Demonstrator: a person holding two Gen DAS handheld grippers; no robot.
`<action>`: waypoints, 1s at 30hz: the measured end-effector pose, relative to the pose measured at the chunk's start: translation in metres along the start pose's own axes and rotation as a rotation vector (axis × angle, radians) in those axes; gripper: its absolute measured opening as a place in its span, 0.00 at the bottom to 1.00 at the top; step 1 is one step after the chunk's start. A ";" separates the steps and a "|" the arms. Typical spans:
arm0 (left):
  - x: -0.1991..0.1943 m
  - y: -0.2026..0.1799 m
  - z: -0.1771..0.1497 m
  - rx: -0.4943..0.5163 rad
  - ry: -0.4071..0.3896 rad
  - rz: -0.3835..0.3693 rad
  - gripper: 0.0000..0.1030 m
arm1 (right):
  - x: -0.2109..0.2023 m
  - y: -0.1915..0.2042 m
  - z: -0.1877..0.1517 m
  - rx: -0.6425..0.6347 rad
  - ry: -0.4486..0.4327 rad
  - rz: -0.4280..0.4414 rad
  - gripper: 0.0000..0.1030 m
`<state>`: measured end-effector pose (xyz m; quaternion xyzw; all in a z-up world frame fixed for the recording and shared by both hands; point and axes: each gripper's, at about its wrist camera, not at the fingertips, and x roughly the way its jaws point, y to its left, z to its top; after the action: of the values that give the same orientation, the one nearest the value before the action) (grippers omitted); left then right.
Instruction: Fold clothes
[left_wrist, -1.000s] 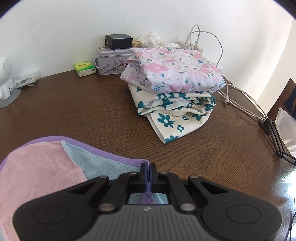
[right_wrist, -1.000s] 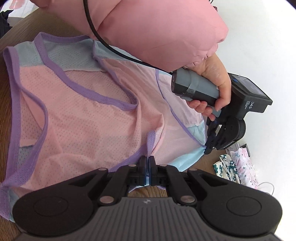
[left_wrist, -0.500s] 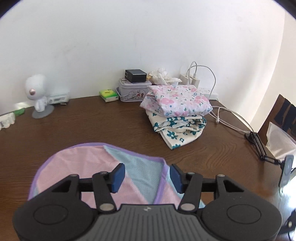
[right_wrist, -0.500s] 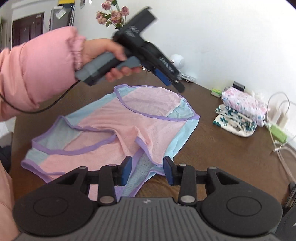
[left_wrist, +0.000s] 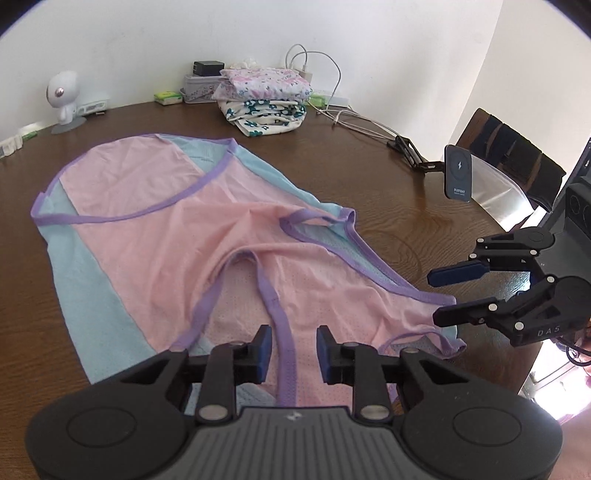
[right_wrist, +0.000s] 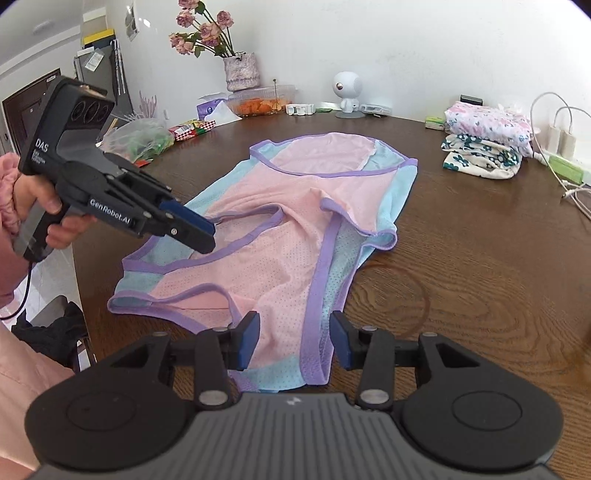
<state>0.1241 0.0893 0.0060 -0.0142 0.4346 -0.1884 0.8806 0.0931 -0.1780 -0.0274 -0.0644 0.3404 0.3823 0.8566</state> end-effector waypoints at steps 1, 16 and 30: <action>0.003 -0.001 -0.002 -0.007 0.009 0.001 0.23 | 0.000 0.000 -0.001 0.005 -0.002 -0.002 0.41; -0.027 0.001 -0.031 -0.132 -0.054 0.037 0.00 | -0.003 -0.001 -0.021 0.027 -0.009 -0.023 0.41; -0.019 -0.016 -0.035 -0.101 -0.029 0.039 0.27 | -0.007 0.005 -0.016 0.020 -0.042 -0.009 0.41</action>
<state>0.0812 0.0854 0.0013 -0.0529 0.4307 -0.1489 0.8885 0.0771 -0.1849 -0.0345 -0.0491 0.3258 0.3763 0.8659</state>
